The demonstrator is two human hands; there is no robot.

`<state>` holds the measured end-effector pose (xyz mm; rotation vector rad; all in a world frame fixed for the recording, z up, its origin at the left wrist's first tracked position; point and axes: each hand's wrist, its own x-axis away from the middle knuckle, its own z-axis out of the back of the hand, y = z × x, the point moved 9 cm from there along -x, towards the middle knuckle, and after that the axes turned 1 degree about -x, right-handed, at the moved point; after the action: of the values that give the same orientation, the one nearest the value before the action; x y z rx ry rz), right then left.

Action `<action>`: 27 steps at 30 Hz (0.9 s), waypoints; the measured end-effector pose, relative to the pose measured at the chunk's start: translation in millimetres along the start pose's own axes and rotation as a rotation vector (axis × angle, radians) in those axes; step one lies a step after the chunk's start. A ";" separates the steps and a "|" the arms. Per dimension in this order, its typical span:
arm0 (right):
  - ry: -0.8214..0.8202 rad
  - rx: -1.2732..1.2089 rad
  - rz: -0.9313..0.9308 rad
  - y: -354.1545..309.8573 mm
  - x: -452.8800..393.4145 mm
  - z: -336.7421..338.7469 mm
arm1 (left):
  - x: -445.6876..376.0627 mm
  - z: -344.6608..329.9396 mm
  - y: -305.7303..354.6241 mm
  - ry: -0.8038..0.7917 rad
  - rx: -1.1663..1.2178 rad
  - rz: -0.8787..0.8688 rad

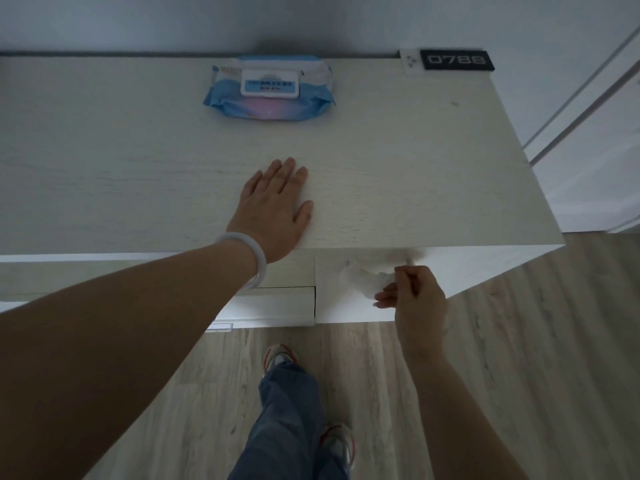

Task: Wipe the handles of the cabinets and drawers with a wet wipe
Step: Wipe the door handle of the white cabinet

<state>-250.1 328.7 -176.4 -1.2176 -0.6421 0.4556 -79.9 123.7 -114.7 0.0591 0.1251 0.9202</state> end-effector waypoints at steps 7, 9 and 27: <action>-0.241 -0.219 -0.194 8.3 12.3 -50.3 | -0.1 -0.2 -0.6 -0.005 -0.007 0.000; -0.267 -0.205 -0.209 10.5 7.7 -48.4 | -0.2 1.0 -1.4 -0.002 0.000 0.005; -0.331 0.025 -0.221 9.5 7.4 -52.7 | -0.7 0.2 -1.6 -0.005 -0.014 0.007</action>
<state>-209.0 298.7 -194.9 -1.0406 -1.0395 0.4817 -79.0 122.2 -114.6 0.0485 0.1141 0.9277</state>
